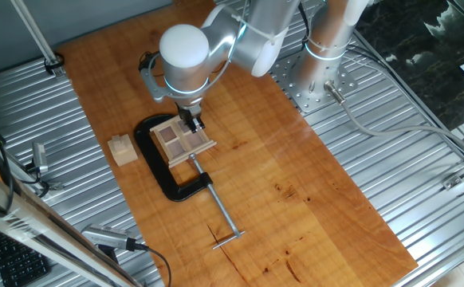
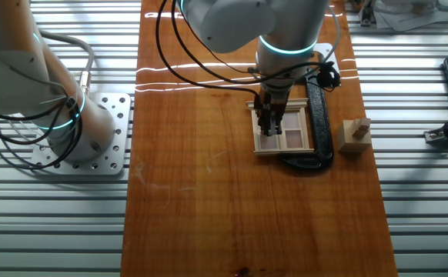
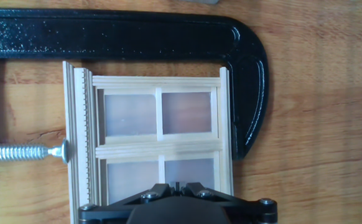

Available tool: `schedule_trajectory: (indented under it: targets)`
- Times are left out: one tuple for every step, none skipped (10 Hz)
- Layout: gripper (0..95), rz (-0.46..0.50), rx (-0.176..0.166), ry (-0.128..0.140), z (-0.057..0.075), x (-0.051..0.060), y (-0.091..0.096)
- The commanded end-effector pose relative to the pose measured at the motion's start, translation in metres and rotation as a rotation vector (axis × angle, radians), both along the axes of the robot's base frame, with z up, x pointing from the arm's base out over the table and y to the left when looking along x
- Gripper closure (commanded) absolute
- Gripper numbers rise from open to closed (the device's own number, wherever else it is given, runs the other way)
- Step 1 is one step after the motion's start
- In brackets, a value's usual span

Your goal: Open a sliding window

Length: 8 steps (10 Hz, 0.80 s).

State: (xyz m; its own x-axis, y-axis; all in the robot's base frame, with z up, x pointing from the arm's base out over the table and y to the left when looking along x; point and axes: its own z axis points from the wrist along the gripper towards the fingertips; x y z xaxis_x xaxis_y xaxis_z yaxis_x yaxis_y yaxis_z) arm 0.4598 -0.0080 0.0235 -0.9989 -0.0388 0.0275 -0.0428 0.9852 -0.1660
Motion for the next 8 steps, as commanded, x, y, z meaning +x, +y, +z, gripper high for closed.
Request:
schedule_trajectory:
  targets:
    - [95.0, -0.002, 0.000, -0.001, 0.0001, -0.0003, -0.0003]
    - [95.0, -0.002, 0.000, -0.001, 0.0000, -0.0003, -0.0003]
    - [95.0, -0.002, 0.000, -0.002, -0.0002, -0.0003, -0.0004]
    - [95.0, -0.002, 0.001, -0.003, -0.0004, -0.0003, -0.0004]
    - [95.0, -0.001, 0.001, -0.005, -0.0007, -0.0003, -0.0004]
    - [95.0, -0.002, 0.001, -0.005, -0.0010, -0.0002, -0.0004]
    - [95.0, -0.002, 0.000, -0.006, -0.0014, -0.0001, -0.0004]
    - [95.0, -0.001, 0.000, -0.008, -0.0017, 0.0000, -0.0005]
